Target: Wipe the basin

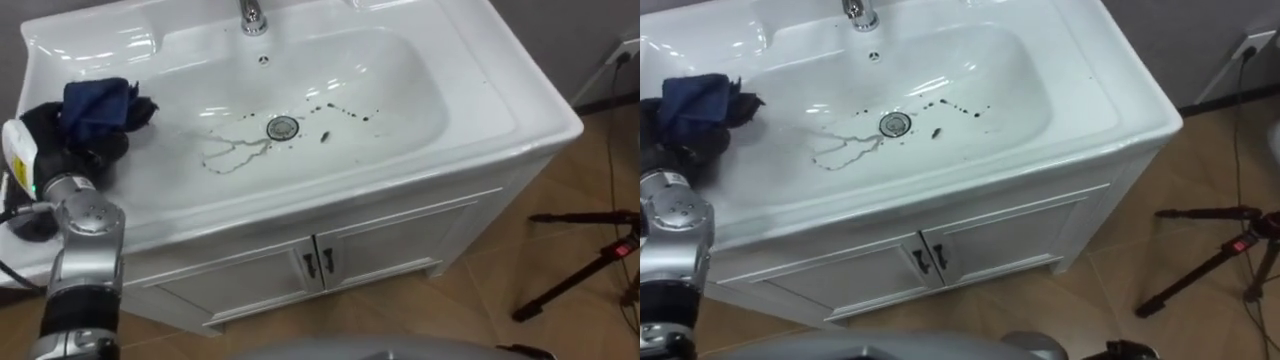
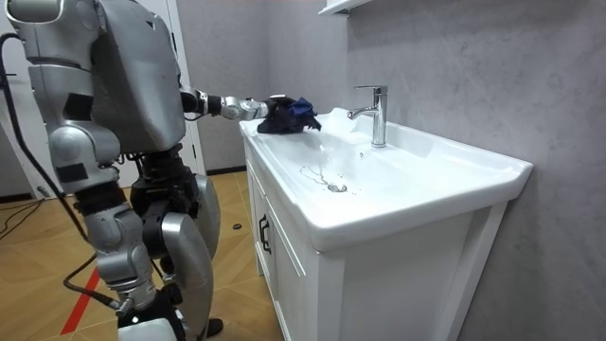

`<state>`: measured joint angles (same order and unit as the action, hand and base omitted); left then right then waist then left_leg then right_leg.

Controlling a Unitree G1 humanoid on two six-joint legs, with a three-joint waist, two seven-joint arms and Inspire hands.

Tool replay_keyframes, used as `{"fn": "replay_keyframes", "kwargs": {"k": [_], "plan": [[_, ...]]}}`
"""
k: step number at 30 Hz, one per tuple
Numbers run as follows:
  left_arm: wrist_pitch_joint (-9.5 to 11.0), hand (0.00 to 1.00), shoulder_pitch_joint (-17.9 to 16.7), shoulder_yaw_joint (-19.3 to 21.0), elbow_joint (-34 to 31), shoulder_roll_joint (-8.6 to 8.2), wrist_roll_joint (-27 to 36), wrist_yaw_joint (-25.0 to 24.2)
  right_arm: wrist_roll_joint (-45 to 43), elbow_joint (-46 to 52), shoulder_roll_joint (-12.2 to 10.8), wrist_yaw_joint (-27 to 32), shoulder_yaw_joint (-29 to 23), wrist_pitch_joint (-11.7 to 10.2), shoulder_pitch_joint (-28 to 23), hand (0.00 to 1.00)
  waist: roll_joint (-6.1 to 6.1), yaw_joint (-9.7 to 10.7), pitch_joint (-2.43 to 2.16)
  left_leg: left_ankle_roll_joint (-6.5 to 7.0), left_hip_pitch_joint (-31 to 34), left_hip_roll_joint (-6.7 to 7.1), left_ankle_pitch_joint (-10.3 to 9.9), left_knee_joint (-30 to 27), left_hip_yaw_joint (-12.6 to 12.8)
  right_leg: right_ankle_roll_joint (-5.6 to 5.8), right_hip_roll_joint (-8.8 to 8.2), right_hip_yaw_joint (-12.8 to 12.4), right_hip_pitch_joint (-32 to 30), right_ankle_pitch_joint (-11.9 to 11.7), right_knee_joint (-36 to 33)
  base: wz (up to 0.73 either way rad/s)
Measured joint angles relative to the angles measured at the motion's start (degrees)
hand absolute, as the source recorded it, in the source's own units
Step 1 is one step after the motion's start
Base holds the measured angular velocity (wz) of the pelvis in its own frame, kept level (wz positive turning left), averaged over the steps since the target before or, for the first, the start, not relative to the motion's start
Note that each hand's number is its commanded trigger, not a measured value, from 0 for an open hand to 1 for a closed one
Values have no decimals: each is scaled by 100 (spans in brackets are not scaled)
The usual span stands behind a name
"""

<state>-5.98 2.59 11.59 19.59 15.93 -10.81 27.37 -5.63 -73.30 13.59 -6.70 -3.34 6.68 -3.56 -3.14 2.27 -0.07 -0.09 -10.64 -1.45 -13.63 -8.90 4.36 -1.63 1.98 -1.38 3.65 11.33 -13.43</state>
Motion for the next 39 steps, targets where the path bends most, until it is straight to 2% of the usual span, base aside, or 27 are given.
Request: {"fn": "replay_keyframes", "kwargs": {"k": [3, 8, 10, 15, 18, 22, 26, 31, 39], "plan": [[58, 100, -38, -80, -381, 0, 0, 102, -60, -48, -4, 8, 60, -108, -65, 0, -30, 51, 4, 0, -17, 3, 0, 0, 9, 3, -3, 2, 35, -2, 49, -3], [155, 100, -36, -127, -840, 1, -10, 130, -209, -81, -6, -35, 109, -98, -234, 0, -81, 134, 44, 0, -4, -8, 0, 0, 7, -1, -1, 50, 30, -2, 76, 0], [211, 100, -35, -138, -933, 1, -9, 169, -271, -94, -6, -46, 153, -92, -252, 0, -67, 212, 60, 0, -4, -9, 0, 0, 10, -4, -2, 53, 30, 0, 76, 0], [318, 100, -36, -324, -992, 1, -28, 230, -449, -87, -22, -184, 219, -78, -288, 0, -23, 231, 76, 0, 1, -1, 0, 0, 20, -1, -14, 58, 7, 2, 72, 0], [318, 100, -36, -422, -993, 1, -61, 231, -469, -81, -37, -270, 338, -32, -335, 0, 5, 233, 62, 0, 4, -2, 0, -1, 17, 0, -17, 77, 6, 1, 74, 3], [318, 100, -37, -742, -1027, 1, -489, 230, -456, -82, -42, -286, 507, 47, -360, 0, 4, 222, 57, 0, 21, 5, 0, -8, -23, 6, -42, 152, 20, -2, 73, 9], [315, 100, -39, -874, -1058, 1, -703, 213, -474, -85, -43, -283, 545, 62, -358, 0, 10, 249, 37, 0, 30, 8, 1, -44, -54, 6, -49, 176, 45, -3, 72, 4], [292, 100, -67, -963, -1058, 1, -1018, 127, -603, -94, -43, -315, 546, 102, -316, 0, 11, 252, 36, 0, 7, 7, 1, -44, -39, 7, -46, 157, 61, -4, 70, 0], [59, 100, -184, -969, -1032, 1, -1101, -295, -851, -100, -44, -487, 541, 225, -307, 0, 11, 267, 35, 1, 27, 6, 1, -46, -39, 7, -43, 153, 37, -4, 76, 0]]}}
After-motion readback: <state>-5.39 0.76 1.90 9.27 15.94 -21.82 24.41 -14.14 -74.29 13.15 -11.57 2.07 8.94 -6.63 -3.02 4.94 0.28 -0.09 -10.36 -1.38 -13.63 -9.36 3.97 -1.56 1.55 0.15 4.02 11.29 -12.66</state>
